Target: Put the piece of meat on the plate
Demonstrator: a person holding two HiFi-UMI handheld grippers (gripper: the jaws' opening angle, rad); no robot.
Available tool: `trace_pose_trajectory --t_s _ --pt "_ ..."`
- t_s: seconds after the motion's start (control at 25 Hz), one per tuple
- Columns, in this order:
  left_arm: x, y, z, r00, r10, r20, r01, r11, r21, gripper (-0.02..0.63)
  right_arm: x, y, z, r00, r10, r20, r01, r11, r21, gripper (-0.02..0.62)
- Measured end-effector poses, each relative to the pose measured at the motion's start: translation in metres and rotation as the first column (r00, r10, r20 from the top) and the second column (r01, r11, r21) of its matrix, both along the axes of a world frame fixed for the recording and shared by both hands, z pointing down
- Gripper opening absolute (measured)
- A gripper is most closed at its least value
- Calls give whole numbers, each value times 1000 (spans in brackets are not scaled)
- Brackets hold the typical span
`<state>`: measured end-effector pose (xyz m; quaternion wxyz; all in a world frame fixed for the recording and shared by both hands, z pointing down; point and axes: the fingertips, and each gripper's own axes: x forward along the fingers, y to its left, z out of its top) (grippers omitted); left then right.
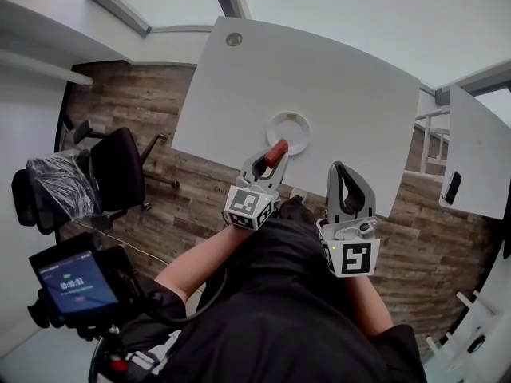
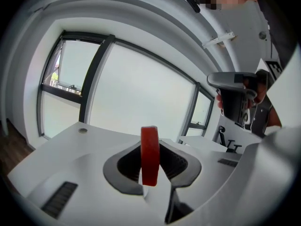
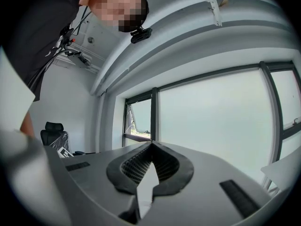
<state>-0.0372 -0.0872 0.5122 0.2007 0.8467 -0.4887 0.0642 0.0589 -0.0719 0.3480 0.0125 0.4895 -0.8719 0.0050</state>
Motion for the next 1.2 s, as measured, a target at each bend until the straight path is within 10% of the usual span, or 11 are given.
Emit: trace_pose_trajectory --t_s 0.92,1.2 --pt "-3 -12 91 997 5 83 12 979 -205 95 14 8 2 999 48 -24 -49 998 -39 5" --pt "13 -25 127 984 124 129 -90 967 -240 95 26 0 10 994 94 -52 -97 994 -55 5"
